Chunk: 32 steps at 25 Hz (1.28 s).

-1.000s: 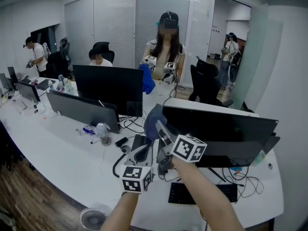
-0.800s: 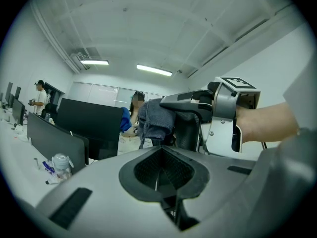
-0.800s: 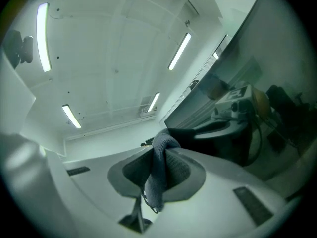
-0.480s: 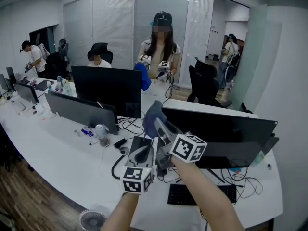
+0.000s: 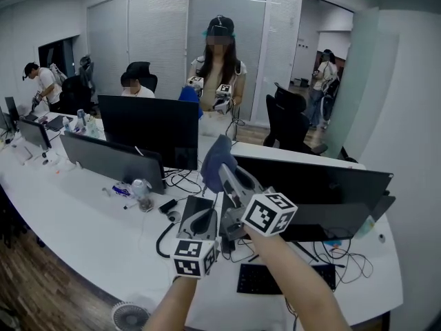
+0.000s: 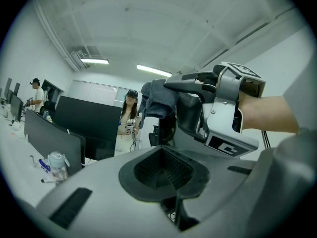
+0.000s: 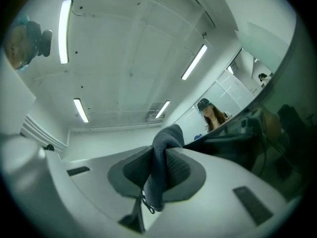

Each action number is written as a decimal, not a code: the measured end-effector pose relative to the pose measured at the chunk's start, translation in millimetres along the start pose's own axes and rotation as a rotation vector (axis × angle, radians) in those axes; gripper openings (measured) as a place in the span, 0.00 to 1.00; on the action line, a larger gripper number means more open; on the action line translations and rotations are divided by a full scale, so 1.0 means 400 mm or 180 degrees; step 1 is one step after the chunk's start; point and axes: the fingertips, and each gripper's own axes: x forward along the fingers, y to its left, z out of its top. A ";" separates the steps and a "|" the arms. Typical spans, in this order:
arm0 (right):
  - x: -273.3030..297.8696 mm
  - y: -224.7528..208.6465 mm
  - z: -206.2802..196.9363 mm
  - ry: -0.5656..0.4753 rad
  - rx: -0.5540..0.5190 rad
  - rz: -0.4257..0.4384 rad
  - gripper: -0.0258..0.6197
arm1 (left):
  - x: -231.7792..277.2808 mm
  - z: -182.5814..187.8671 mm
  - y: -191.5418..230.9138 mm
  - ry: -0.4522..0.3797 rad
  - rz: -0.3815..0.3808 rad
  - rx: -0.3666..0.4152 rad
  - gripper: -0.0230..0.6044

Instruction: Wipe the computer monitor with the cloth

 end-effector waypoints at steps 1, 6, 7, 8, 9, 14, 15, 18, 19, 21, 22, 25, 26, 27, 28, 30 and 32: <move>-0.002 0.007 0.004 -0.0012 -0.0044 0.0018 0.13 | 0.000 0.000 -0.001 -0.0004 -0.0003 -0.0006 0.05; -0.021 0.036 0.020 -0.0063 -0.0249 0.0100 0.13 | -0.006 -0.003 -0.009 -0.0040 -0.0040 -0.0027 0.05; -0.029 0.041 0.026 -0.0091 -0.0262 0.0113 0.13 | -0.007 -0.002 -0.013 -0.0048 -0.0049 -0.0027 0.05; -0.038 0.044 0.032 -0.0119 -0.0276 0.0125 0.13 | -0.009 -0.002 -0.016 -0.0055 -0.0058 -0.0027 0.05; -0.048 0.048 0.036 -0.0145 -0.0298 0.0136 0.13 | -0.010 0.000 -0.020 -0.0064 -0.0066 -0.0028 0.05; -0.115 0.068 0.070 -0.0450 -0.0374 0.0152 0.13 | -0.021 0.001 -0.041 -0.0127 -0.0135 -0.0056 0.05; -0.129 0.069 0.078 -0.0512 -0.0368 0.0146 0.13 | -0.021 0.000 -0.045 -0.0136 -0.0147 -0.0063 0.05; -0.173 0.067 0.094 -0.0615 -0.0419 0.0099 0.13 | -0.022 -0.008 -0.060 -0.0144 -0.0174 -0.0085 0.05; -0.188 0.066 0.097 -0.0626 -0.0470 0.0071 0.13 | -0.021 -0.011 -0.068 -0.0144 -0.0189 -0.0087 0.05; -0.217 0.065 0.100 -0.0622 -0.0596 0.0027 0.13 | -0.019 -0.015 -0.088 -0.0143 -0.0228 -0.0078 0.05; -0.231 0.065 0.100 -0.0614 -0.0653 0.0018 0.13 | -0.017 -0.016 -0.099 -0.0145 -0.0249 -0.0068 0.05; -0.268 0.066 0.103 -0.0577 -0.0798 0.0013 0.12 | -0.010 -0.014 -0.135 -0.0158 -0.0316 -0.0037 0.05; -0.281 0.066 0.104 -0.0562 -0.0840 0.0008 0.12 | -0.008 -0.014 -0.147 -0.0160 -0.0340 -0.0037 0.05; -0.295 0.064 0.104 -0.0544 -0.0875 -0.0002 0.12 | -0.006 -0.014 -0.159 -0.0160 -0.0361 -0.0044 0.05; -0.311 0.061 0.104 -0.0526 -0.0902 -0.0014 0.12 | -0.004 -0.016 -0.172 -0.0156 -0.0376 -0.0056 0.05; -0.345 0.054 0.100 -0.0488 -0.0936 -0.0038 0.12 | -0.002 -0.022 -0.197 -0.0150 -0.0388 -0.0090 0.05; -0.379 0.045 0.094 -0.0437 -0.0969 -0.0062 0.12 | -0.002 -0.028 -0.220 -0.0156 -0.0378 -0.0136 0.05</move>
